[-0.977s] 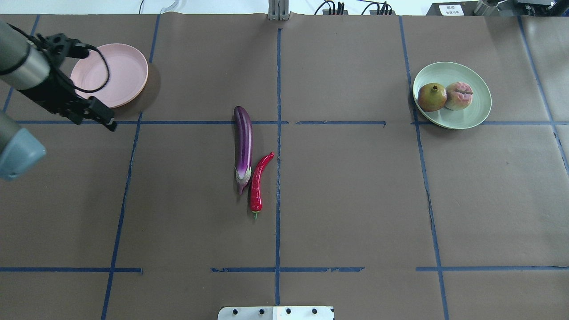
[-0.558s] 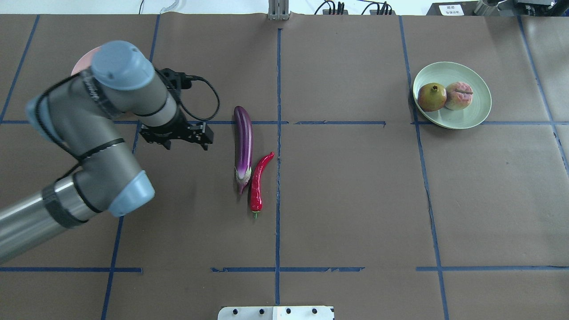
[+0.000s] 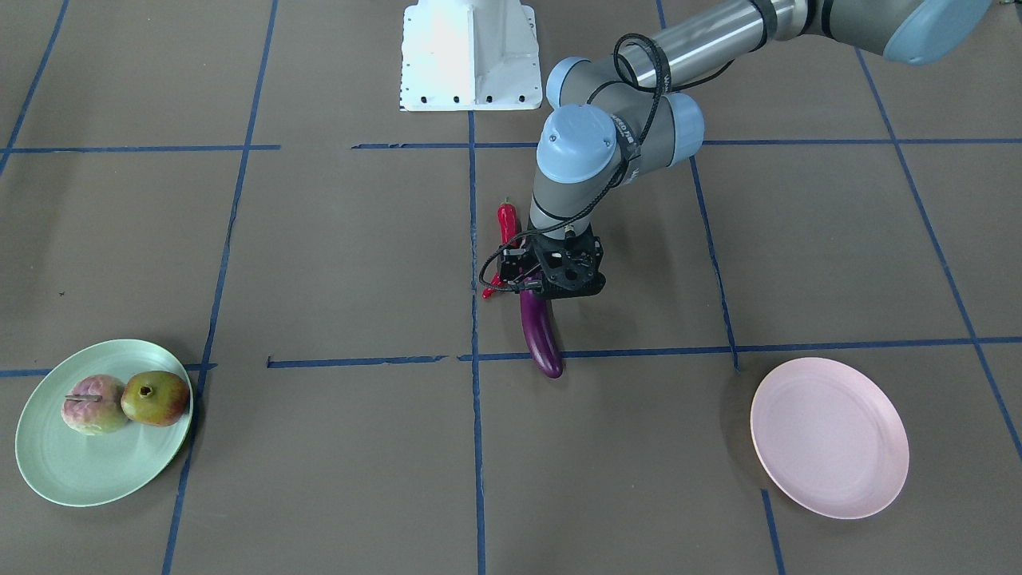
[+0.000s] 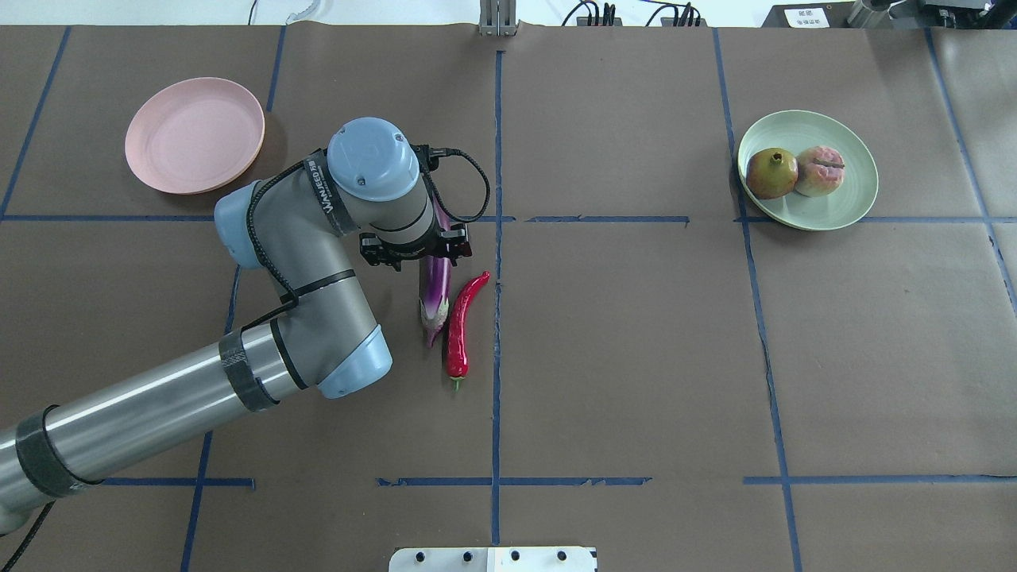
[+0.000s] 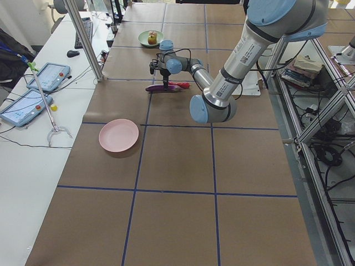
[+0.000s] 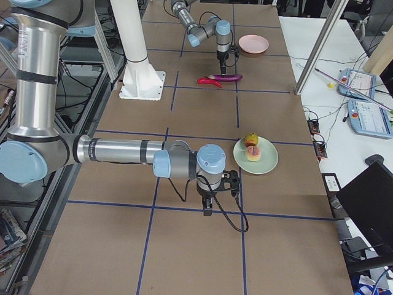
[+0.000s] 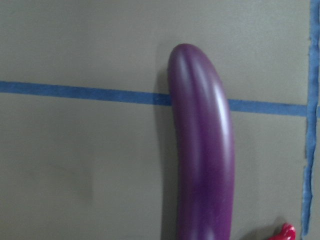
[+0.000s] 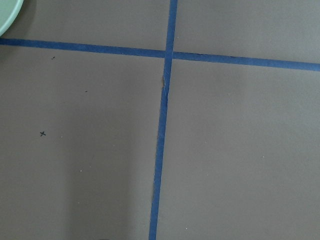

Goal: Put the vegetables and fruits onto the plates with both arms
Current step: 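Move the left gripper over the purple eggplant and grasp it, then carry the eggplant with the left gripper onto the pink plate and release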

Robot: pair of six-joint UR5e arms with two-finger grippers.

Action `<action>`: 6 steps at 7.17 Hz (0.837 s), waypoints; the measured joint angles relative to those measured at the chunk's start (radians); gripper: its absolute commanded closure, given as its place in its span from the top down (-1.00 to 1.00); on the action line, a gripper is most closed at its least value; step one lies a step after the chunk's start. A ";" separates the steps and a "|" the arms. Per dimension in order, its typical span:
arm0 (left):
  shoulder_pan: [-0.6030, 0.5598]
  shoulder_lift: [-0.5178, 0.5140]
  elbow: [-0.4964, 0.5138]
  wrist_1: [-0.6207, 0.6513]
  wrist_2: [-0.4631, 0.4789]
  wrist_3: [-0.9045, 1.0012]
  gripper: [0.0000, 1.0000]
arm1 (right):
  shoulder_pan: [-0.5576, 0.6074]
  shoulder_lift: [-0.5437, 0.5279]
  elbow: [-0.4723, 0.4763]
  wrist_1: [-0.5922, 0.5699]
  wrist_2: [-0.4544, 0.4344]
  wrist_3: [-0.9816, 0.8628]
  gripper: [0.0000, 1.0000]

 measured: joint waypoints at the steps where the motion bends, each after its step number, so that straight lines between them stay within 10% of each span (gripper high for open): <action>1: 0.001 -0.015 0.030 -0.020 0.003 -0.010 0.37 | 0.000 -0.001 0.000 0.000 0.000 0.000 1.00; 4: 0.003 -0.027 0.060 -0.030 0.004 -0.015 -0.84 | 0.000 -0.005 0.001 0.000 0.000 0.000 1.00; 6: 0.000 -0.028 0.061 -0.028 0.004 -0.013 -1.00 | 0.000 -0.007 0.001 0.000 0.000 0.000 1.00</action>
